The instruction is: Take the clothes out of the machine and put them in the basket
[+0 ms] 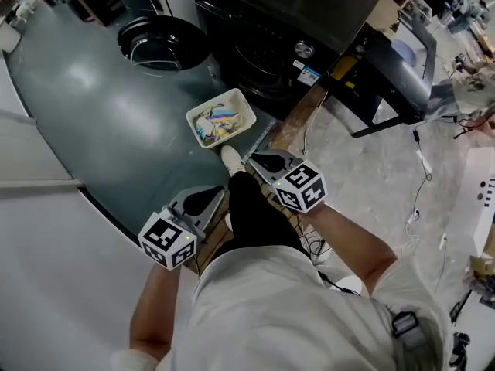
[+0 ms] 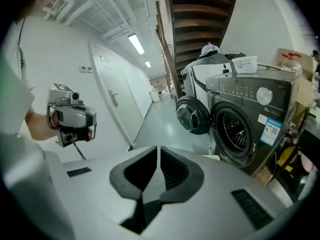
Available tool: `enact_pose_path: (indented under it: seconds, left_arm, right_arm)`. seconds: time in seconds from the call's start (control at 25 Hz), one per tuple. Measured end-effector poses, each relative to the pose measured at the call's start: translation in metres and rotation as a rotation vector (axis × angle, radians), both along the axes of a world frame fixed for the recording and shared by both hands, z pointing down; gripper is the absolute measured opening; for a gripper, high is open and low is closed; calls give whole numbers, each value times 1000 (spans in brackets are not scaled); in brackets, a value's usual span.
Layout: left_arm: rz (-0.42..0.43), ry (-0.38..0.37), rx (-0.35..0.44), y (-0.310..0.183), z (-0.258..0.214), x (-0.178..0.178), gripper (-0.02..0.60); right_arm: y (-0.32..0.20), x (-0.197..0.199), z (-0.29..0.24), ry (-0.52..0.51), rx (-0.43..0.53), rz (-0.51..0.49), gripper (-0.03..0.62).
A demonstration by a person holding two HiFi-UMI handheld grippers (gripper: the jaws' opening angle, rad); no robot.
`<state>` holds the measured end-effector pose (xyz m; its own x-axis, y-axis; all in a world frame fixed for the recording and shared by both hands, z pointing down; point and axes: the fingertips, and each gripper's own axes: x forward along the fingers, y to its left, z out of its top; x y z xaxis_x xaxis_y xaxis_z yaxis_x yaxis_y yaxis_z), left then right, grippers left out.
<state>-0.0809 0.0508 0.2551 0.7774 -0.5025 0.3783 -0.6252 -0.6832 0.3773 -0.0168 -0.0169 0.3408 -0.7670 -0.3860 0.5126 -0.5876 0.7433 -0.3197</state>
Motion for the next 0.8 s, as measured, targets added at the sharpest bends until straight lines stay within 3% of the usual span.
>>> enact_pose_path:
  seconds: [0.8]
  left_arm:
    - [-67, -5, 51, 47, -40, -15, -5]
  right_arm:
    - [53, 8, -93, -79, 123, -34, 5]
